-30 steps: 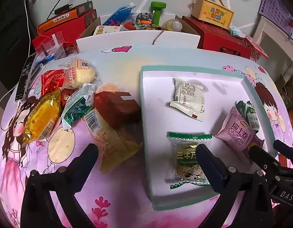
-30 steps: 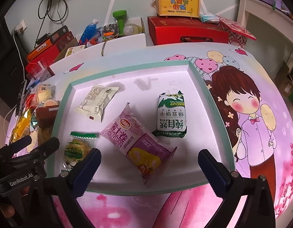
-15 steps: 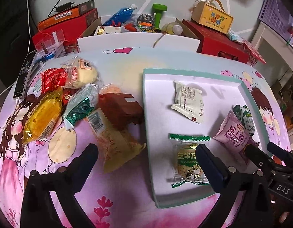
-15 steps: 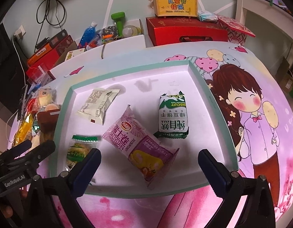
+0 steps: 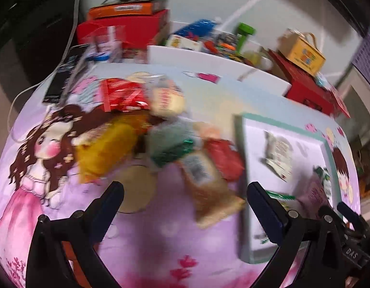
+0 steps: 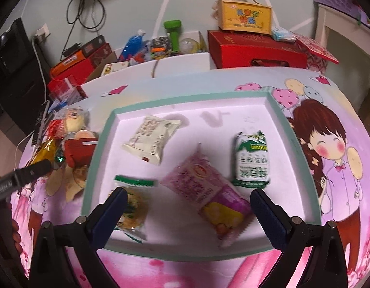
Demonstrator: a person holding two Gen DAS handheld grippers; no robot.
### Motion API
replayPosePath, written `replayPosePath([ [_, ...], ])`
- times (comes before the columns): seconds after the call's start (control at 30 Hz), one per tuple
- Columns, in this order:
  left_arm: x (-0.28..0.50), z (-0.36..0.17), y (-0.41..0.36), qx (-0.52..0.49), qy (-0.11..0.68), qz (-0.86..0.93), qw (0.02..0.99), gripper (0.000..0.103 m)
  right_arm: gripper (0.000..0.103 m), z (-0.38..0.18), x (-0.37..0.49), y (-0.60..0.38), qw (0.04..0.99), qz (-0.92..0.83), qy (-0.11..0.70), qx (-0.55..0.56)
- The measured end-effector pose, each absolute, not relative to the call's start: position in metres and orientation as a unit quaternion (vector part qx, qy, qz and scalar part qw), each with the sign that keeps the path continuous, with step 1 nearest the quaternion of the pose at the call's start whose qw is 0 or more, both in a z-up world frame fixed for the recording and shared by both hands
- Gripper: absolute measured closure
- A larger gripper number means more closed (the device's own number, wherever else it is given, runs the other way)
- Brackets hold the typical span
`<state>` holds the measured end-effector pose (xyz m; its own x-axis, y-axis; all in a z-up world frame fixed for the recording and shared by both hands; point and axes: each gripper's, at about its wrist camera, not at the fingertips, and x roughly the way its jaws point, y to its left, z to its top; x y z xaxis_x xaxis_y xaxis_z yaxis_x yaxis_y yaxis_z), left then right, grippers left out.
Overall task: Organize snacks
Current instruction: 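Move both open tools from the tray back to the snack pile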
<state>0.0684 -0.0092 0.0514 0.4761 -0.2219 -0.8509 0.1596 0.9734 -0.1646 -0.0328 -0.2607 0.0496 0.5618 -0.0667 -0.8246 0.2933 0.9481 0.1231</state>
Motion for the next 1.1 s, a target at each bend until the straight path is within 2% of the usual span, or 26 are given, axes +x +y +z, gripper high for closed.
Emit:
replayPosePath([
  [0.47, 0.092, 0.045, 0.076, -0.077, 0.511, -0.048, 0.855, 0.001, 0.000, 0.056, 0.001, -0.200, 0.891, -0.029, 0.440, 0.106],
  [0.87, 0.113, 0.036, 0.079, -0.066, 0.510, -0.057, 0.856, 0.001, 0.000, 0.054, 0.040, -0.141, 0.896, 0.013, 0.442, 0.034],
  [1.1, 0.127, 0.026, 0.068, -0.050, 0.514, -0.068, 0.854, 0.002, 0.013, 0.045, 0.063, -0.111, 0.894, 0.031, 0.446, -0.001],
])
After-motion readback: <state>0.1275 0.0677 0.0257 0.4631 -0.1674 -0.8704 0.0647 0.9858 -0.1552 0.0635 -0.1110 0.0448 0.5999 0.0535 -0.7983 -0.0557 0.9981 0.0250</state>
